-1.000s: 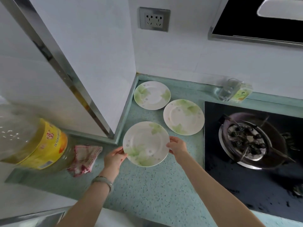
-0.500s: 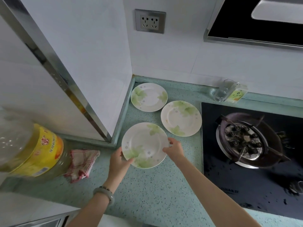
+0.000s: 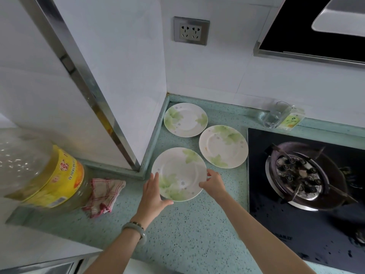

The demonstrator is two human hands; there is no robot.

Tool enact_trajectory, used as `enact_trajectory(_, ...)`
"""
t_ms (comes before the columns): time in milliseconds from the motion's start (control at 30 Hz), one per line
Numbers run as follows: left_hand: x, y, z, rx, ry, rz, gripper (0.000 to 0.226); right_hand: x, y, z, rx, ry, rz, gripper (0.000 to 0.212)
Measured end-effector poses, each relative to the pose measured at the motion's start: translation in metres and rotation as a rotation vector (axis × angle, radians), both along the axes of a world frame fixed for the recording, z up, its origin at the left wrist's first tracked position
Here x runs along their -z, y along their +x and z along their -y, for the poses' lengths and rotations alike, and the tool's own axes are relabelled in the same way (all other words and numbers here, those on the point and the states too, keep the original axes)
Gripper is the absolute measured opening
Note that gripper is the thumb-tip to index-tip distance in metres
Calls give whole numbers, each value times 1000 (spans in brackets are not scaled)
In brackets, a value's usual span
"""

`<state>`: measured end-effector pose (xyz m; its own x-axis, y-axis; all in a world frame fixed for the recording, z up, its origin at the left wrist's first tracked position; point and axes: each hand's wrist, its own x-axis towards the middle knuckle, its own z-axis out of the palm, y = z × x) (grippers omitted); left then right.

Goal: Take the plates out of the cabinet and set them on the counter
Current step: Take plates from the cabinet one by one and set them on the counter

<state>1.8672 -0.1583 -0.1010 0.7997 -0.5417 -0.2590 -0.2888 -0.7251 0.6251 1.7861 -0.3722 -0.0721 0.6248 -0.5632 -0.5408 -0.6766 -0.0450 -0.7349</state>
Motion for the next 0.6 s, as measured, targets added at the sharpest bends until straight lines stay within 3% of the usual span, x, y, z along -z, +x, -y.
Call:
enact_trajectory(367,-8,30,23,-30,-55,81,105,-5,27,6,-4,20,90,53)
enact_trajectory(600,-14,32,19,49,5,130,104,-18,22,9,-67,-71,83,76)
